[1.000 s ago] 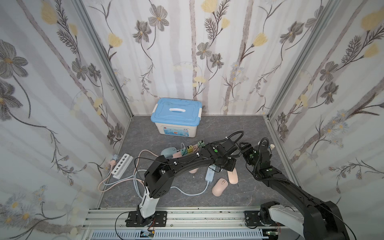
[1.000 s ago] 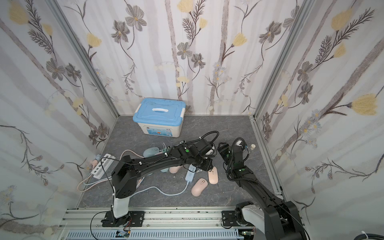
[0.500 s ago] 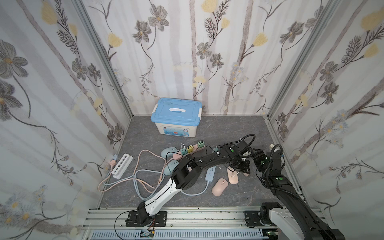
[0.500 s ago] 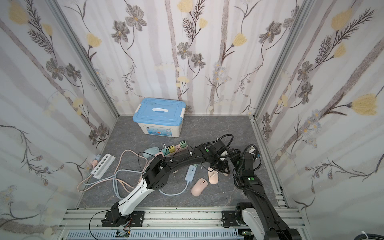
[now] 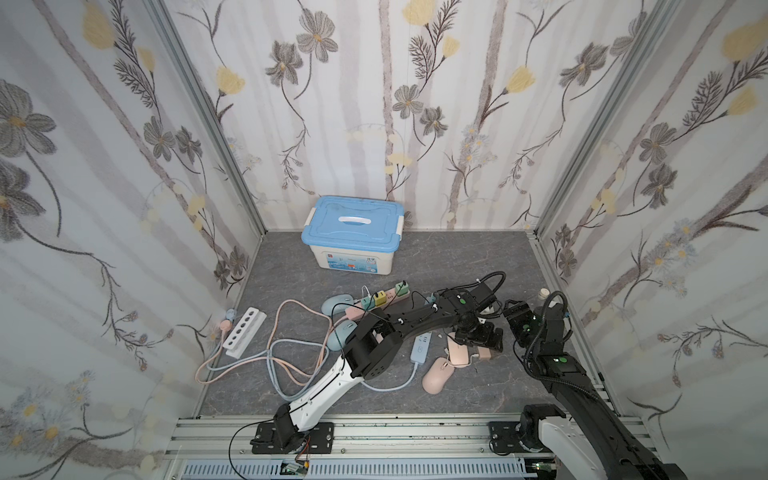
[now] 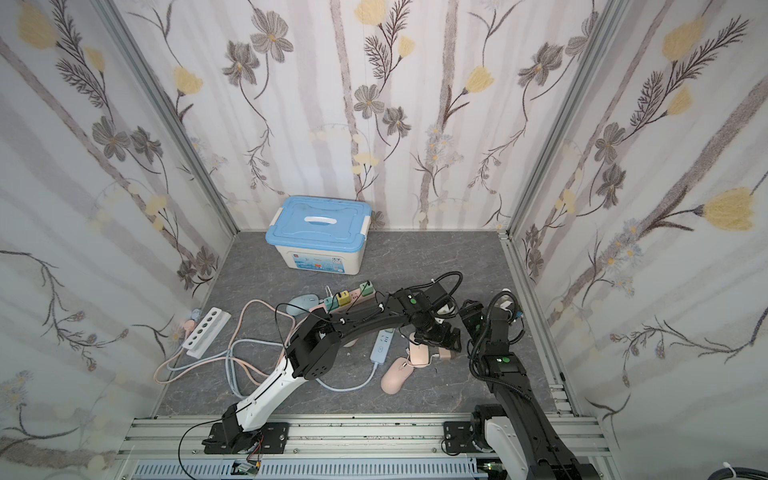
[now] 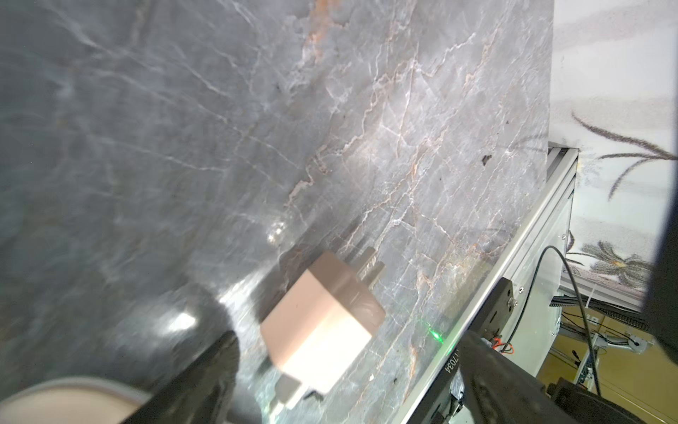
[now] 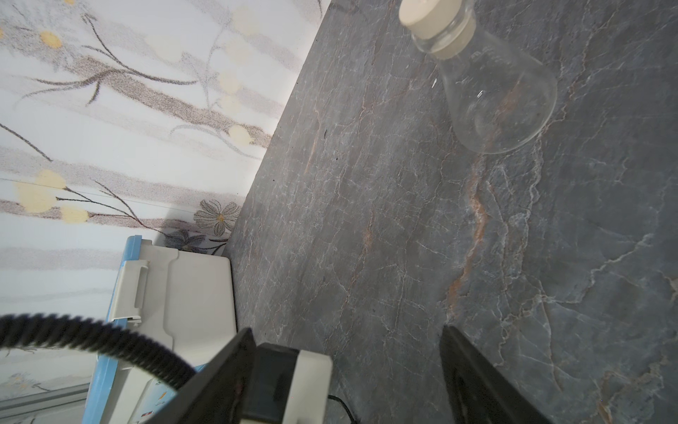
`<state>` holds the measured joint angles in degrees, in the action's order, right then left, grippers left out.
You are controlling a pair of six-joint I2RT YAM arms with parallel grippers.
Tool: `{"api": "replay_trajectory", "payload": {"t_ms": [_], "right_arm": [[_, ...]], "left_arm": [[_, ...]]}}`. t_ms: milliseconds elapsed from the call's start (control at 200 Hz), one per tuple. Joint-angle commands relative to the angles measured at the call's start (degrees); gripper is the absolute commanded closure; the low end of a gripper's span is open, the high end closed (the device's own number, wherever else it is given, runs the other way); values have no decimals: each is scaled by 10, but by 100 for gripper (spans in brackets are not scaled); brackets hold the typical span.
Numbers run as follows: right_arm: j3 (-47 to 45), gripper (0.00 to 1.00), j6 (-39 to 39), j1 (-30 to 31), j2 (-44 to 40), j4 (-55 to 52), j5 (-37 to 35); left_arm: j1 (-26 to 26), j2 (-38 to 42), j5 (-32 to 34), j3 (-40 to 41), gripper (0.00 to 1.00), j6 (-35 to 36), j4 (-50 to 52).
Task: Unplug the wireless mouse
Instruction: Place the plug at the center of the board, then pick up the mouse from the center of the board.
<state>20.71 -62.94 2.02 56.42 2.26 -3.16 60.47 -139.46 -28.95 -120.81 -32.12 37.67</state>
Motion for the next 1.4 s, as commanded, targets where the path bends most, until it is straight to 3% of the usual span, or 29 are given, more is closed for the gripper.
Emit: {"api": "replay_trajectory", "payload": {"t_ms": [0,240,500,604,694,874,1004,1174,1394], "right_arm": [[-3,20,2,0,1,14,6],[-7,21,14,0,25,39,33],[3,25,56,23,95,84,85],[12,25,67,51,113,85,77],[18,25,77,74,124,84,66],[29,27,94,116,150,87,59],[33,28,101,135,162,89,53],[35,28,102,141,177,94,55],[35,28,99,145,178,94,52]], "left_arm": [[-8,49,41,44,0,3,-22],[-29,207,84,224,0,-16,-113],[-30,346,155,320,0,21,-102],[-30,380,223,368,11,27,-85],[-29,402,279,415,19,28,-74],[-29,440,353,486,21,20,-65],[-47,461,370,527,21,17,-55],[-73,454,390,532,6,43,-28],[-101,394,365,486,5,84,-21]]}}
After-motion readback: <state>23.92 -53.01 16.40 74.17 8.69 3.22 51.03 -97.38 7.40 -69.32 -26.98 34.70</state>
